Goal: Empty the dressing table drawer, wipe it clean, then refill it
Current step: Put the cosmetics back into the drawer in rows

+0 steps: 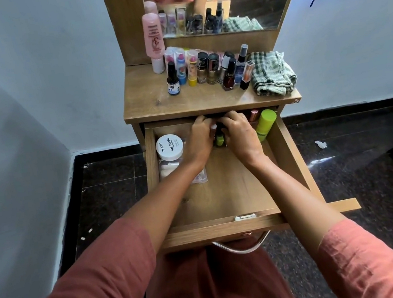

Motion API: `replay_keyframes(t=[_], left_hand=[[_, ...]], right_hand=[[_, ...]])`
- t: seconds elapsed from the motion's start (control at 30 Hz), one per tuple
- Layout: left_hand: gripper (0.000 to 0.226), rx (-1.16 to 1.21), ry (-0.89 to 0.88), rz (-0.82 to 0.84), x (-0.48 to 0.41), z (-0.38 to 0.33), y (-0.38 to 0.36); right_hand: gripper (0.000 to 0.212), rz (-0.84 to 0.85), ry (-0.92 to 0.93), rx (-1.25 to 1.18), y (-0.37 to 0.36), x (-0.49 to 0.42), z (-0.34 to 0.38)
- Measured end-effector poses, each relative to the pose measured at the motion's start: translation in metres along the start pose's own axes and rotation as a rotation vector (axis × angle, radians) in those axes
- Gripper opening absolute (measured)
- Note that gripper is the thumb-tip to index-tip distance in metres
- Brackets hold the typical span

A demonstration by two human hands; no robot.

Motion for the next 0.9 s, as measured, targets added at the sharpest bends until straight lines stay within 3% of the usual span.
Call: replay_keyframes(t=[0.2,0.4,0.7,0.9], left_hand=[[0.028,-0.006,-0.014,0.003,0.005,-0.006,0.004],[0.026,-0.028,-0.048,-0.026,0.007,-0.018,0.017],[0.021,-0.063,-0.161,-0.197,-0.004,-0.037,0.065],[0.020,-0.057,-0.138,-0.363,-0.025,-0.037,0.107]], right_hand=[[0.036,-0.020,0.011,0.007,0.006,0.004,0.000],[0.024,-0.095,0.006,-0.077,0.022,0.001,0.009],[0.020,-0.214,0.013,-0.216,0.055,-0.021,0.041],[0.022,-0.211,0.084,-0.287,0.070,-0.056,0.068]])
Point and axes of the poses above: each hand's wrist, its own x-axis away from the middle knuckle, its own y-axis out of the back of the hand, z = x × y, the point moved 3 cm from there along -x, towards the middle knuckle, and after that the axes turned 1 degree about z, right-handed, at the moved point
